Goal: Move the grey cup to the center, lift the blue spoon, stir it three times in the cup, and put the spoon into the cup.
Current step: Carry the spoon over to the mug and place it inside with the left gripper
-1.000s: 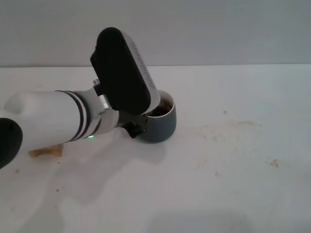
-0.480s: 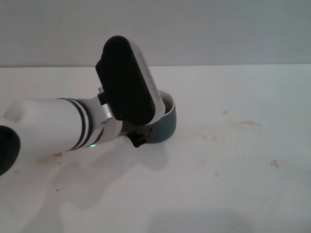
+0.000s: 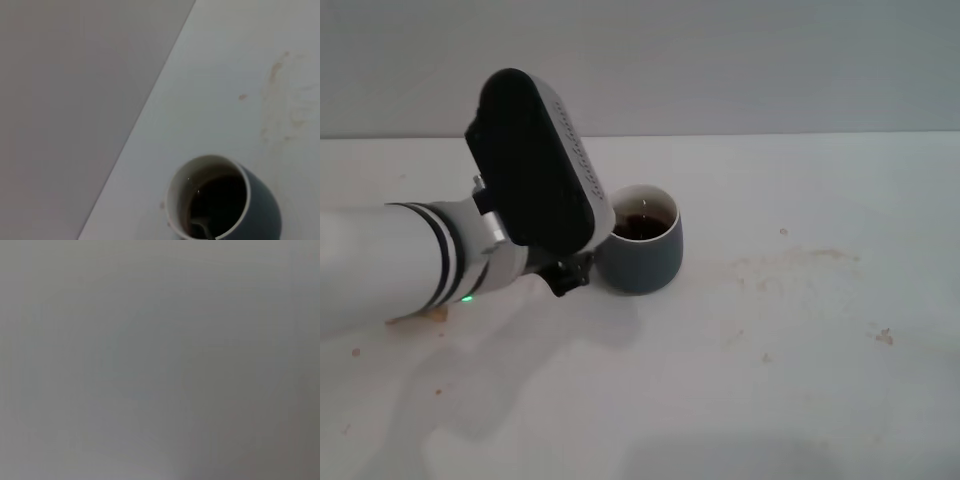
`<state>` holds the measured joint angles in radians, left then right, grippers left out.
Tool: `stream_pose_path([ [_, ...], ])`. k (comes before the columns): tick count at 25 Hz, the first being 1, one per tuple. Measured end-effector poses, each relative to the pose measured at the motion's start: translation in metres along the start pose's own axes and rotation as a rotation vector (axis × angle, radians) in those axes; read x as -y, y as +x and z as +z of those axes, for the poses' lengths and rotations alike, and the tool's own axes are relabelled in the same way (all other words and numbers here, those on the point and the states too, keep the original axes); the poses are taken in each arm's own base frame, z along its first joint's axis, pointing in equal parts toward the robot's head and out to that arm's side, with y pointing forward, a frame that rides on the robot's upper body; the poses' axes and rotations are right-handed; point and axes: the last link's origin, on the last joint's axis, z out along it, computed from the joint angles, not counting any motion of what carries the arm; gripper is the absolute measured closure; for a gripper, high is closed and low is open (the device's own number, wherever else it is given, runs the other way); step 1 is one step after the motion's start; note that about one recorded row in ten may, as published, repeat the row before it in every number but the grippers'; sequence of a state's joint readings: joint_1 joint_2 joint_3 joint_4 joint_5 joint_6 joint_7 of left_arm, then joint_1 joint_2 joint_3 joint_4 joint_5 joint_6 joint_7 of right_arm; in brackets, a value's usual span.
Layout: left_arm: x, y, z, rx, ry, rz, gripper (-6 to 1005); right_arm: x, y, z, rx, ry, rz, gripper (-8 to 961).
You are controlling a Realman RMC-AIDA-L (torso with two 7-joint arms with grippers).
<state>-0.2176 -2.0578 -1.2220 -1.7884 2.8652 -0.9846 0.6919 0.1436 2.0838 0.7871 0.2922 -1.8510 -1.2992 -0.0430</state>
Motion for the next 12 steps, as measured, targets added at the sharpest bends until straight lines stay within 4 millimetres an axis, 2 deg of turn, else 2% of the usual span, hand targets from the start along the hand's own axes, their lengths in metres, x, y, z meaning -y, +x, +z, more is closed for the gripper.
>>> stream_pose_path([
  [12, 0.004, 0.0052, 0.0071, -0.007, 0.002, 0.017, 816, -0.0004, 0.0024, -0.0084, -0.007, -0.007, 0.004, 954],
])
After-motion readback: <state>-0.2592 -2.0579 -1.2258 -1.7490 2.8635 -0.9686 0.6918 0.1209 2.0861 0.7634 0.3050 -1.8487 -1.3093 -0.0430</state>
